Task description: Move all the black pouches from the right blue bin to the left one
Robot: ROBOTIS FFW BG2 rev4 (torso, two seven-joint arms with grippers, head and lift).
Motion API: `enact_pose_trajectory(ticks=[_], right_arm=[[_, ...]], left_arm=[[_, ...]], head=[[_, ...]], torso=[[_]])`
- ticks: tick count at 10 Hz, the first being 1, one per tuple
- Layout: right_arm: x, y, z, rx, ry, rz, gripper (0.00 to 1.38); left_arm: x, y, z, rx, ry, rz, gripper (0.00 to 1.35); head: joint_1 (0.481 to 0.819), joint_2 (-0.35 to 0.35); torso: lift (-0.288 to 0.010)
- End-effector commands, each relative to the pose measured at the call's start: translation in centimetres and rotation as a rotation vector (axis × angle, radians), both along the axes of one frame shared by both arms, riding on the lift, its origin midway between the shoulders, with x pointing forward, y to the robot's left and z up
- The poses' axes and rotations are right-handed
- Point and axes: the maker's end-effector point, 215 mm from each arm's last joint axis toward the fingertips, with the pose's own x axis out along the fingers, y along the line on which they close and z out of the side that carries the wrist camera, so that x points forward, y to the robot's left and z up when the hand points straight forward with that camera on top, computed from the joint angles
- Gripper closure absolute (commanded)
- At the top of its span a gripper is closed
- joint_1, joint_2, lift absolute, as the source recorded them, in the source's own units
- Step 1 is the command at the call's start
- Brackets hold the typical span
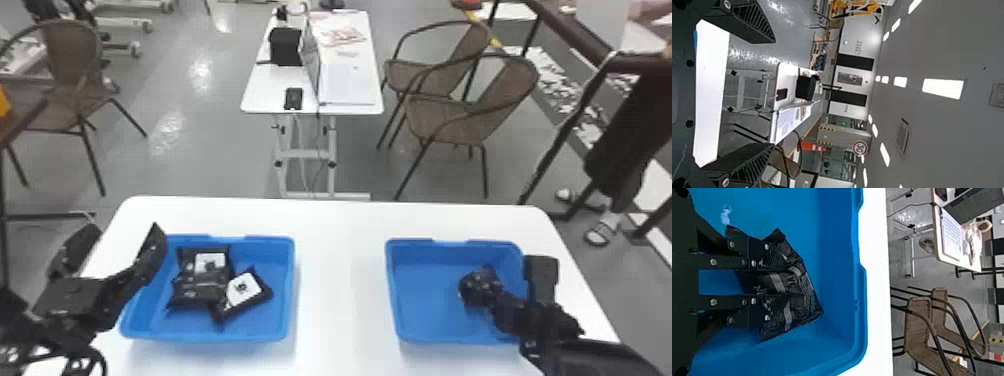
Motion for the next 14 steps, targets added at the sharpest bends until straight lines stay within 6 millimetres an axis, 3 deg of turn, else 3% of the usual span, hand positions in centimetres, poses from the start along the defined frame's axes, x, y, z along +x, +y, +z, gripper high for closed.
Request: enact_pose_trajectory(ticks=[1,4,5,6,8,10,12,14], right_arm=[[-0.1,0.4,1.9,0.022,-0.056,-0.007,1.28],[0.5,0.9,8.5,-0.022,-0.194,0.030,1.28],[1.3,1.8,11.1,-0.025,-0.246,0.055,1.28],[2.7,4.0,14.0,0.005,-0.304,0.113,1.28],[6.7,13.5,20.2,0.072,-0.415,0.350,1.28],[8.6,23.9,24.6,0.114,-0.477,0.623,1.28],[7.8,31.3,26.3,0.174,-0.497,0.777,1.28],[6.4,36.0,26.4,0.227,-0.485,0.870,1.28]], left_arm=[[0.1,0.1,0.2,-0.001,-0.007,0.003,0.08],[0.5,-0.1,0.6,-0.023,-0.011,-0.001,0.08],[0.7,-0.2,0.9,-0.041,-0.019,-0.003,0.09],[0.9,-0.5,1.3,-0.051,-0.021,-0.010,0.09],[2.0,-1.2,1.9,-0.067,0.004,-0.031,0.09],[3.5,-4.1,1.8,-0.125,0.058,-0.114,0.09],[5.0,-7.2,2.6,-0.178,0.096,-0.236,0.09],[5.7,-8.2,3.8,-0.214,0.091,-0.289,0.09]], head=[[0.695,-0.047],[0.695,-0.035],[0.695,-0.035],[0.695,-0.030],[0.695,0.007],[0.695,0.103],[0.695,0.156],[0.695,0.197]], torso=[[0.000],[0.000],[0.000],[0.000],[0.000],[0.000],[0.000],[0.000]])
